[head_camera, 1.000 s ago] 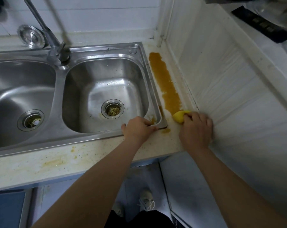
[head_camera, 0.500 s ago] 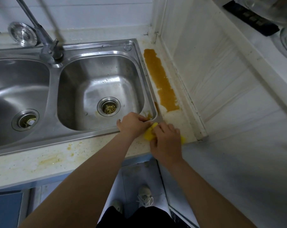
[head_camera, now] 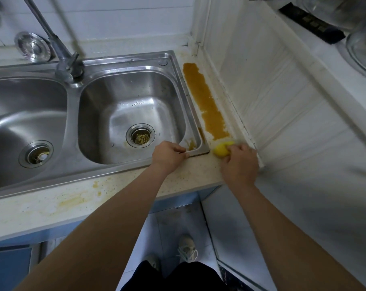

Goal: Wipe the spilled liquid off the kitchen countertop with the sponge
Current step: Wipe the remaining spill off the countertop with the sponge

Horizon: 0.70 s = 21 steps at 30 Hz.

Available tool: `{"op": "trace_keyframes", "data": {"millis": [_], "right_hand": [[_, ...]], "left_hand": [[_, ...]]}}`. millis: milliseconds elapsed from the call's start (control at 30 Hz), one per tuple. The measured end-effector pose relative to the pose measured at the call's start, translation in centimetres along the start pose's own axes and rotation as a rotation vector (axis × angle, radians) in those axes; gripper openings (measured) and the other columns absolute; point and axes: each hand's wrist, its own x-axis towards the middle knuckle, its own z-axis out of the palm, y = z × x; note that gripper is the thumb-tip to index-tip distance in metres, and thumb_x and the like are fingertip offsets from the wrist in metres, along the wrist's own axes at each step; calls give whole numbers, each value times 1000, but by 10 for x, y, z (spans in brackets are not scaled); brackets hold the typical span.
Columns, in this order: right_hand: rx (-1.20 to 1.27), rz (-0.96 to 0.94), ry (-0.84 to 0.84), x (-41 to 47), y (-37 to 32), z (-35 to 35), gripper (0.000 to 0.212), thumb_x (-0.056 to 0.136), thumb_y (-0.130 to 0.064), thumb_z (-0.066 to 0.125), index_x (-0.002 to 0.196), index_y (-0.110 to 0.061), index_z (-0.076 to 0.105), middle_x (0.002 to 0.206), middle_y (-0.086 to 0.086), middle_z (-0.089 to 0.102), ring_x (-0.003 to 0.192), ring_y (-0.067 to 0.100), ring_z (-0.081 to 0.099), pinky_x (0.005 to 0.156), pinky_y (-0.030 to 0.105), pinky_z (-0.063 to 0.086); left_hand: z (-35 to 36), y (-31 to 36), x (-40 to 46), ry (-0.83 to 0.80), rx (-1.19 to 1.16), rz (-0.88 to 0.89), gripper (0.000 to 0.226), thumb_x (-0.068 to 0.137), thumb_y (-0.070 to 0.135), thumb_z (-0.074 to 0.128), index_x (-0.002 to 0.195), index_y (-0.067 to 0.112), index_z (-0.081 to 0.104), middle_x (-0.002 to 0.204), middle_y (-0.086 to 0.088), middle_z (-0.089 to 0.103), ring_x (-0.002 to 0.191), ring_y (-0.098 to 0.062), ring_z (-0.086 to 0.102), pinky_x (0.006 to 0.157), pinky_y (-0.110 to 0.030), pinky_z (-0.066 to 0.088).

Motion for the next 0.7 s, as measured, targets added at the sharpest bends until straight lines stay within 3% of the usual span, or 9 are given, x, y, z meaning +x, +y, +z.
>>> {"op": "trace_keyframes", "data": {"millis": [67, 167, 233, 300, 400, 500, 567, 633, 700], "right_hand": [[-44, -95, -8, -11, -8, 7, 21, 64, -1, 64, 84, -2, 66, 90, 18, 62, 79, 36, 57, 66, 38, 45], [-71, -230, 9, -16, 0, 13, 39, 58, 4, 71, 96, -3, 68, 94, 16, 66, 78, 35, 61, 67, 39, 51], [-42, -177, -10, 1, 3, 9, 42, 67, 7, 67, 108, -2, 65, 108, 18, 63, 94, 39, 59, 80, 43, 49], [-41, -169, -103, 24, -1, 11, 45, 82, 1, 54, 127, -4, 53, 134, 16, 49, 119, 37, 45, 99, 42, 37], [22, -273, -218, 56, -12, 21, 46, 88, -4, 48, 134, -8, 47, 145, 13, 38, 130, 33, 35, 109, 43, 30], [136, -214, -147, 61, -14, 25, 38, 84, -1, 51, 121, -7, 60, 125, 18, 54, 112, 37, 49, 95, 47, 41], [226, -190, -2, 39, -10, 26, 32, 81, 0, 52, 109, -4, 66, 106, 18, 61, 95, 36, 56, 82, 46, 49], [275, -247, 35, 23, -8, 28, 31, 78, -3, 51, 104, -2, 68, 100, 18, 64, 88, 35, 60, 76, 43, 52], [301, -288, 0, 36, -13, 31, 32, 80, -6, 49, 105, -3, 68, 101, 19, 64, 89, 36, 60, 76, 43, 51]], "left_hand": [[1, 1, 1, 1, 10, -17, 28, 82, 19, 73, 107, 7, 72, 117, -7, 67, 113, -21, 58, 100, -32, 45], [3, 4, 4, -13, 35, -39, 28, 80, 24, 74, 105, 11, 73, 114, -5, 68, 110, -20, 60, 98, -36, 47], [3, 7, 6, -11, 32, -63, 32, 79, 29, 75, 107, 14, 72, 115, -4, 68, 110, -20, 60, 98, -37, 47], [7, 9, 10, 5, 11, -80, 39, 78, 32, 75, 113, 15, 69, 117, -5, 66, 111, -21, 59, 98, -36, 46], [12, 16, 22, 61, 2, -71, 46, 83, 27, 70, 122, 5, 61, 111, -8, 62, 112, -25, 57, 85, -24, 42], [11, 27, 36, 101, -32, -141, 47, 84, 28, 69, 119, -3, 58, 117, -18, 61, 111, -30, 56, 84, -30, 44], [14, 30, 43, 54, -39, -181, 28, 84, 27, 69, 89, 0, 66, 88, -20, 64, 88, -31, 61, 70, -33, 49], [18, 31, 45, 57, -52, -215, 31, 83, 23, 70, 59, 11, 54, 60, -8, 51, 63, -21, 54, 51, -25, 42], [19, 31, 46, 86, -104, -234, 15, 79, 18, 72, 67, 12, 65, 72, -10, 61, 77, -24, 64, 67, -30, 54]]}}
